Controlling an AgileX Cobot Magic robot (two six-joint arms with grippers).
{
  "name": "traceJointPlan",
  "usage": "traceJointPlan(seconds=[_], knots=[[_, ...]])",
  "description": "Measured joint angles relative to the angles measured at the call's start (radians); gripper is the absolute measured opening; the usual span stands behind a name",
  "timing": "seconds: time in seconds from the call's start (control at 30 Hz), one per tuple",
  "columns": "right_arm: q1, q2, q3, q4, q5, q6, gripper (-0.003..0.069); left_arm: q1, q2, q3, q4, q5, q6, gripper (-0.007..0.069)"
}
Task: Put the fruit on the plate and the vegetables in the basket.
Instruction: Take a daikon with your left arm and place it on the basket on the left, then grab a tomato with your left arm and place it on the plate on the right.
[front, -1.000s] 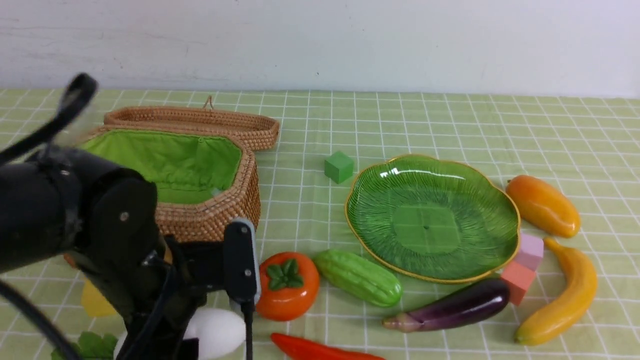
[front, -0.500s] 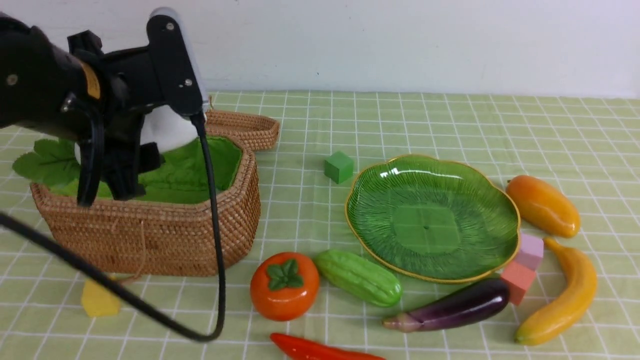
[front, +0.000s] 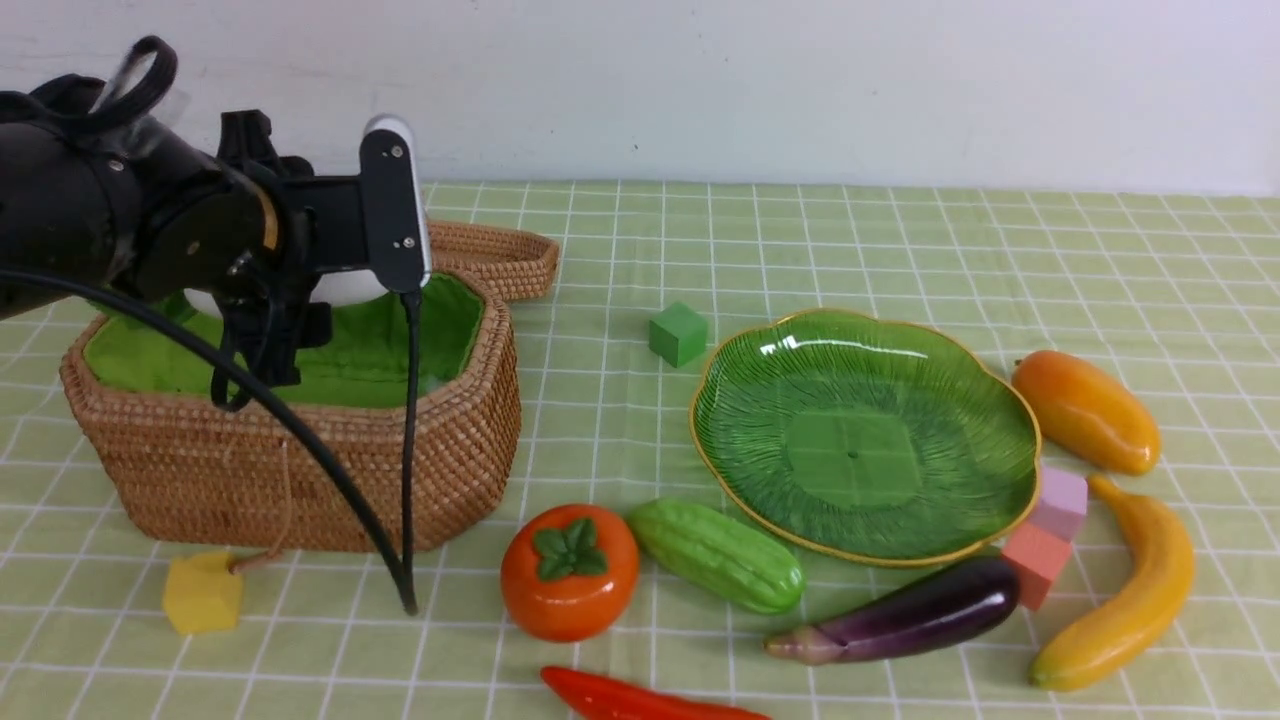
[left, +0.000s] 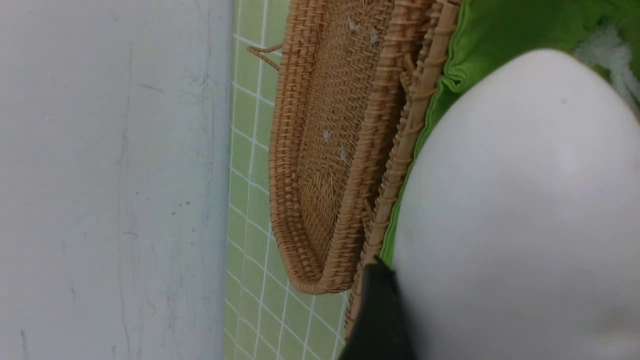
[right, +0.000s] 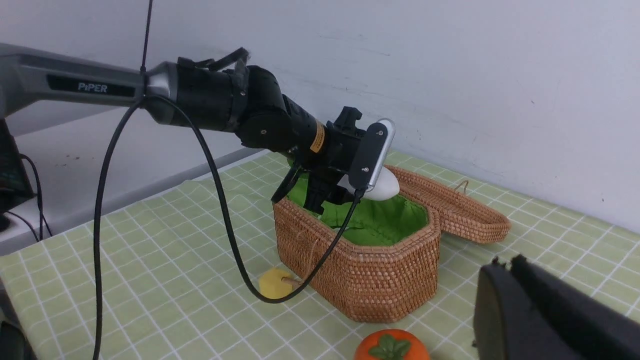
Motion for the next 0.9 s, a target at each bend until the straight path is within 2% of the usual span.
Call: traceJointPlan(seconds=[0.13, 0.37, 0.6, 0.63, 0.7, 0.77, 0.8, 0.9], knots=[[0.000, 0.000, 0.000, 0.000, 0.000, 0.000, 0.0026, 0.000, 0.000, 0.000, 0.016, -0.001, -0.038, 0.0516], [0.000, 0.000, 0.000, 0.001, 0.000, 0.000, 0.0034, 0.000, -0.004, 0.000, 0.052, -0.001, -0.154, 0.0637], [0.000, 0.000, 0.000, 0.001, -0.001, -0.001, 0.0038, -0.001, -0.054, 0.000, 0.055, 0.008, -0.266, 0.0626], [0.000, 0.000, 0.000, 0.001, -0.001, -0.004, 0.0039, -0.012, -0.081, 0.000, 0.014, 0.047, -0.327, 0.0594], [0.000, 0.000, 0.000, 0.001, -0.001, -0.004, 0.0040, -0.026, -0.097, -0.001, -0.019, 0.078, -0.360, 0.0560], [0.000, 0.000, 0.000, 0.002, 0.008, -0.004, 0.0042, -0.079, -0.131, -0.001, -0.133, 0.169, -0.414, 0.0453], [0.000, 0.000, 0.000, 0.002, 0.011, -0.004, 0.0042, -0.084, -0.135, -0.001, -0.153, 0.181, -0.418, 0.0442], [0.000, 0.000, 0.000, 0.002, 0.082, -0.004, 0.0042, -0.194, -0.148, -0.002, -0.316, 0.262, -0.434, 0.0250]])
